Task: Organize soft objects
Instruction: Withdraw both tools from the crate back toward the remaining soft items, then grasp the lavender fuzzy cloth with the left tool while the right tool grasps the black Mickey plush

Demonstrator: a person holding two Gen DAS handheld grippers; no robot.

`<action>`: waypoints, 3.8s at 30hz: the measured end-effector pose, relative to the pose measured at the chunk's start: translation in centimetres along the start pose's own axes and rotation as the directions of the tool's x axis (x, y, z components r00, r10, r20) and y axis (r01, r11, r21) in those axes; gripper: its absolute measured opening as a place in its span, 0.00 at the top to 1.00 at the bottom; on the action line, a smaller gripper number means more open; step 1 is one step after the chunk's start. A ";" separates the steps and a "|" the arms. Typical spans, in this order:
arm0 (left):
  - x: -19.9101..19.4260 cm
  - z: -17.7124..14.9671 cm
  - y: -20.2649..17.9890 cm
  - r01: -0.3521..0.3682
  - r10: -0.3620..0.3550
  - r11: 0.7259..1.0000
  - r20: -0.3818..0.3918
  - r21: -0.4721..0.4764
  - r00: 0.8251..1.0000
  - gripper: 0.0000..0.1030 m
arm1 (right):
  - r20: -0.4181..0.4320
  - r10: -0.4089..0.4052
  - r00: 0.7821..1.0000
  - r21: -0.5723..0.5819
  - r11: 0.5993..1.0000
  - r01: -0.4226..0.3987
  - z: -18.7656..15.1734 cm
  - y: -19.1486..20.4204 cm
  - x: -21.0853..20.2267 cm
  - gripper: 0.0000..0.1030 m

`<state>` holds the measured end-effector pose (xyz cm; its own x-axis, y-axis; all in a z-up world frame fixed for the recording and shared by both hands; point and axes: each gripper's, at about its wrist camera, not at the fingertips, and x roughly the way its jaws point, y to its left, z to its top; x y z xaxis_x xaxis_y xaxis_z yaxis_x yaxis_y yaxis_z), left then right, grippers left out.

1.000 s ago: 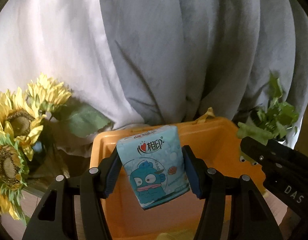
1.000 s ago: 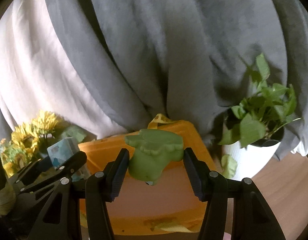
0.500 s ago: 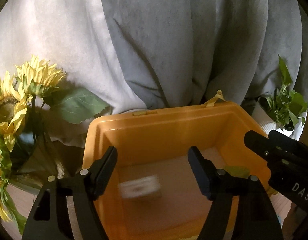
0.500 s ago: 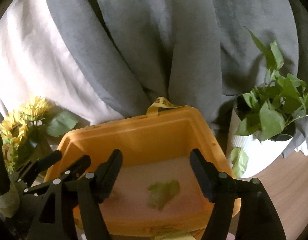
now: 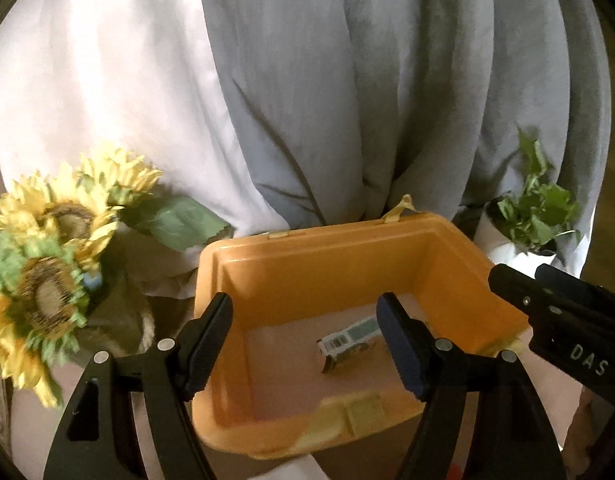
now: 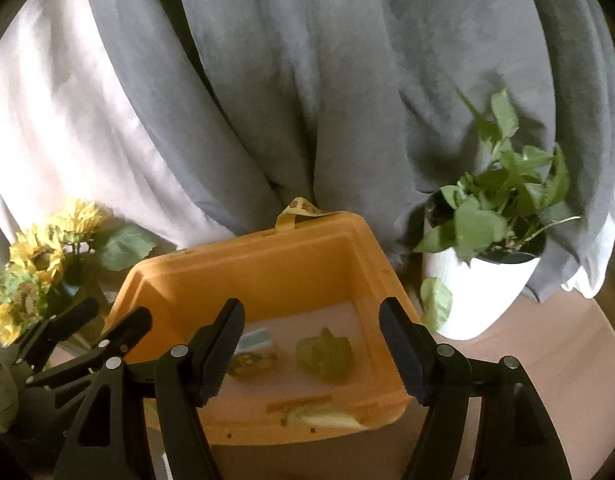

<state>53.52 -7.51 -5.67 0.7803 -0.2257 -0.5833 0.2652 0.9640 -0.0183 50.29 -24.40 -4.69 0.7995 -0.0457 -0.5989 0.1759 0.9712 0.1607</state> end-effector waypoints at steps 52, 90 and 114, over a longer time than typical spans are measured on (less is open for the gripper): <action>-15.8 -8.7 -0.9 0.047 -0.046 0.996 -0.022 0.072 0.999 0.28 | 0.047 -0.018 0.999 0.068 0.998 0.015 -9.6 -0.8 -15.8 0.31; -8.0 -17.7 -2.1 0.252 -0.191 0.960 -0.366 0.126 0.911 0.29 | -0.320 -0.029 0.947 0.099 0.993 0.064 -19.6 -1.5 -9.2 0.31; -4.3 -20.3 -2.3 0.360 -0.332 0.933 -0.445 -0.024 0.832 0.66 | -0.450 0.050 0.892 0.187 0.982 0.040 -21.8 -2.3 -5.4 0.34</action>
<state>38.09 -5.92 -19.60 0.3087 -0.4457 -0.8403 0.5148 0.8212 -0.2464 33.09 -21.35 -18.92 0.4631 0.1126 -0.8791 0.3119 0.9077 0.2806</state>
